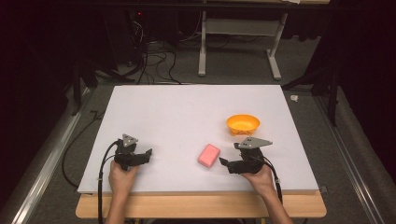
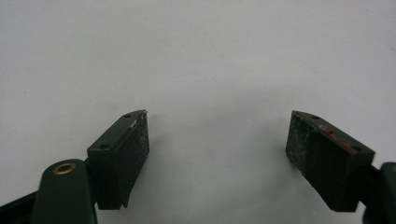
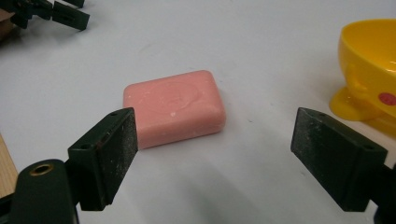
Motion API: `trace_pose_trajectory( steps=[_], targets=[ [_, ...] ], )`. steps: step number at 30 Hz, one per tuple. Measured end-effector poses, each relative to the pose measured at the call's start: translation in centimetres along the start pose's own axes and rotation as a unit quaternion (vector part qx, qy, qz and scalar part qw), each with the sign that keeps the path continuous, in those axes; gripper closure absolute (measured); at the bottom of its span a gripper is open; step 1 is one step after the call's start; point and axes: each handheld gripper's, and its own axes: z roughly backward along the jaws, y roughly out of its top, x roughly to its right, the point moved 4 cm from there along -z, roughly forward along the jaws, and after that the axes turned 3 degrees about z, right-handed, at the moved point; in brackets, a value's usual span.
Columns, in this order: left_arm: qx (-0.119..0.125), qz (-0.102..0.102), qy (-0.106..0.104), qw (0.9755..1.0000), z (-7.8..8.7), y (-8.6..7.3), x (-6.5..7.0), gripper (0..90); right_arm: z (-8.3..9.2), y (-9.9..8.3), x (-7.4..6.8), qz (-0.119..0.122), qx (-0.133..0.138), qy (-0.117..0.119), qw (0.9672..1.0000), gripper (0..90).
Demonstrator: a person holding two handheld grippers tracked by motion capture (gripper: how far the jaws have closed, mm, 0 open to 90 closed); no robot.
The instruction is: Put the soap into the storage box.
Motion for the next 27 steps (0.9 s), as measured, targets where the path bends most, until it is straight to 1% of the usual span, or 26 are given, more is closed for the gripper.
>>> trace_pose_trajectory(
  steps=[1, 3, 11, 13, 14, 16, 21, 24, 26, 27],
  targets=[
    [0.0, 0.0, 0.0, 1.0, 0.0, 0.0, 0.0, 21.8, -0.2, 0.1, -0.1, 0.005, 0.0, 0.003, 1.0, 15.0],
    [0.0, 0.0, 0.0, 1.0, 0.0, 0.0, 0.0, 21.8, -0.3, 0.1, -0.2, 0.005, 0.001, 0.003, 1.0, 14.9],
    [0.0, 0.0, 0.0, 1.0, 0.0, 0.0, 0.0, 21.8, -1.2, 0.5, -0.9, 0.011, 0.0, 0.018, 0.9998, 14.0],
    [0.0, 0.0, 0.0, 1.0, 0.0, 0.0, 0.0, 21.8, -1.5, 0.6, -1.0, 0.012, -0.001, 0.022, 0.9997, 13.7],
    [0.0, 0.0, 0.0, 1.0, 0.0, 0.0, 0.0, 21.8, -1.8, 0.7, -1.3, 0.014, -0.005, 0.027, 0.9995, 13.4],
    [0.0, 0.0, 0.0, 1.0, 0.0, 0.0, 0.0, 21.8, -2.0, 0.7, -1.3, 0.017, -0.008, 0.029, 0.9994, 13.1],
    [0.0, 0.0, 0.0, 1.0, 0.0, 0.0, 0.0, 21.8, -3.0, 1.4, -1.9, 0.032, -0.015, 0.034, 0.9988, 12.5],
    [0.0, 0.0, 0.0, 1.0, 0.0, 0.0, 0.0, 21.8, -3.3, 1.5, -2.1, 0.038, -0.018, 0.036, 0.9985, 12.4],
    [0.0, 0.0, 0.0, 1.0, 0.0, 0.0, 0.0, 21.8, -3.7, 1.7, -2.3, 0.045, -0.025, 0.037, 0.998, 12.4],
    [0.0, 0.0, 0.0, 1.0, 0.0, 0.0, 0.0, 21.8, -4.0, 1.8, -2.4, 0.048, -0.023, 0.039, 0.9978, 12.3]
  ],
)
